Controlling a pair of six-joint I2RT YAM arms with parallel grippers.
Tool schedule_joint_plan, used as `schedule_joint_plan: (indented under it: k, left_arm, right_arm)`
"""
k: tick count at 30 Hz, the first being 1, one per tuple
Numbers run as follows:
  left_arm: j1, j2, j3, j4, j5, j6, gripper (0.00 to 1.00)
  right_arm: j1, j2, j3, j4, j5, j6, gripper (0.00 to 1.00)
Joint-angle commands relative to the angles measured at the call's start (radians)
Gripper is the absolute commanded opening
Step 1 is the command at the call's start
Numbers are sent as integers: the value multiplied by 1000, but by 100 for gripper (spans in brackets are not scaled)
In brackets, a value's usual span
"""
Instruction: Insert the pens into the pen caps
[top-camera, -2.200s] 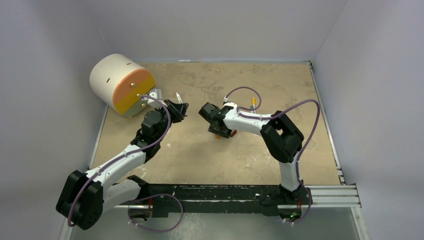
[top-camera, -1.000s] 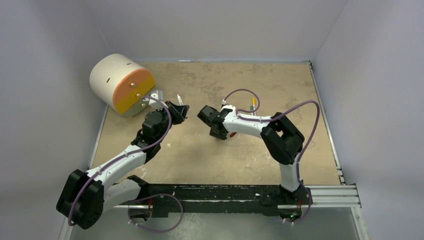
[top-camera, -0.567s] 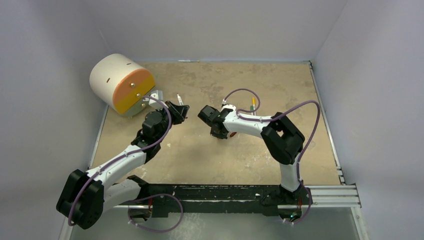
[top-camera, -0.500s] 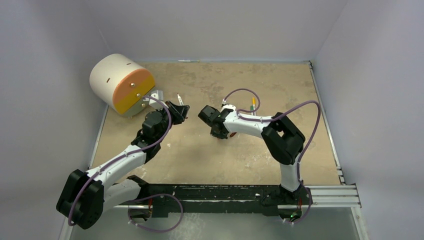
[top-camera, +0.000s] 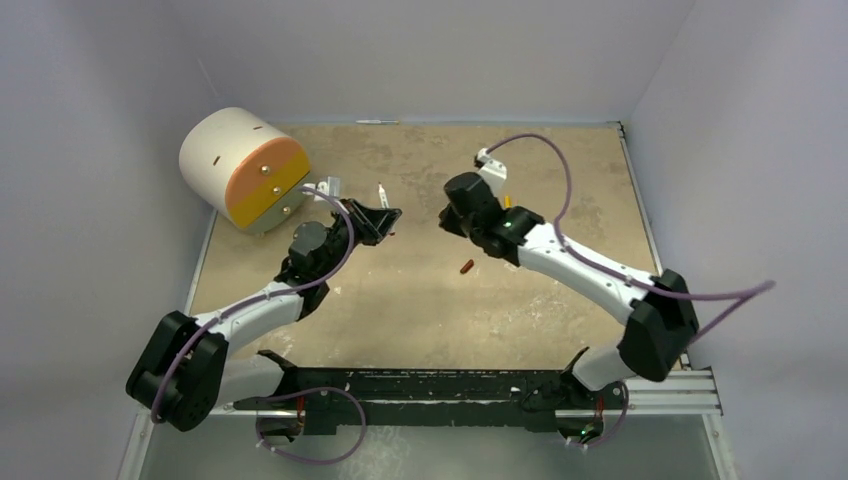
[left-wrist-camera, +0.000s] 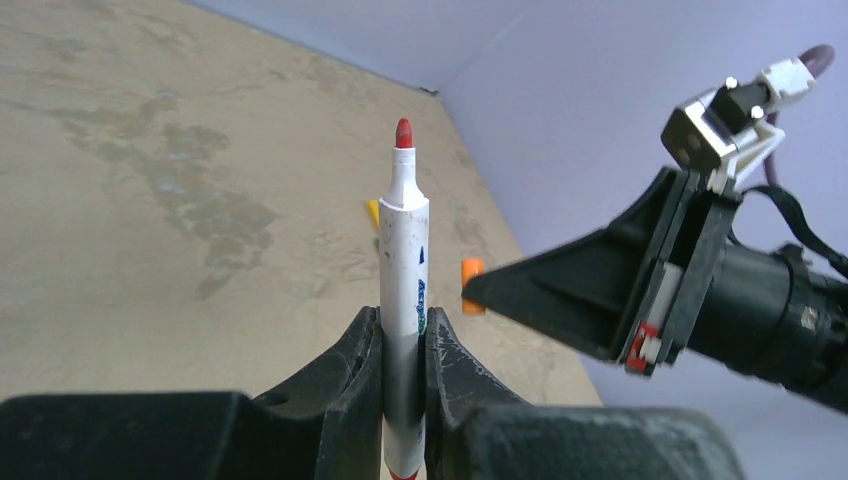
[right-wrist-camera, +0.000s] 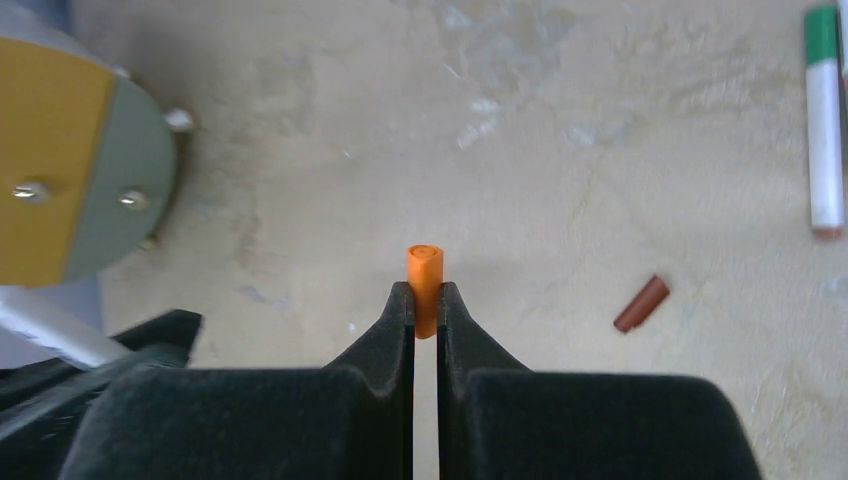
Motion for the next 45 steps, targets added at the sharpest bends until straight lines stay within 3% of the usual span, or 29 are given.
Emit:
schedule_joint_plan:
  k: [1, 8, 14, 18, 45]
  left_arm:
    - [-2, 37, -17, 282, 174, -60, 0]
    - [-71, 98, 59, 247, 305, -23, 0]
    - [-198, 166, 189, 90, 385, 102, 0]
    - [-206, 181, 186, 153, 389, 72, 0]
    - [-206, 148, 200, 258, 435, 22, 0]
  right_arm:
    - [-70, -143, -76, 221, -102, -169, 0]
    - [-124, -306, -131, 398, -267, -333, 0]
    - [-125, -404, -185, 534, -438, -422, 0]
    - [-126, -470, -254, 619, -495, -438, 0]
    - [-127, -498, -317, 638, -486, -443, 0]
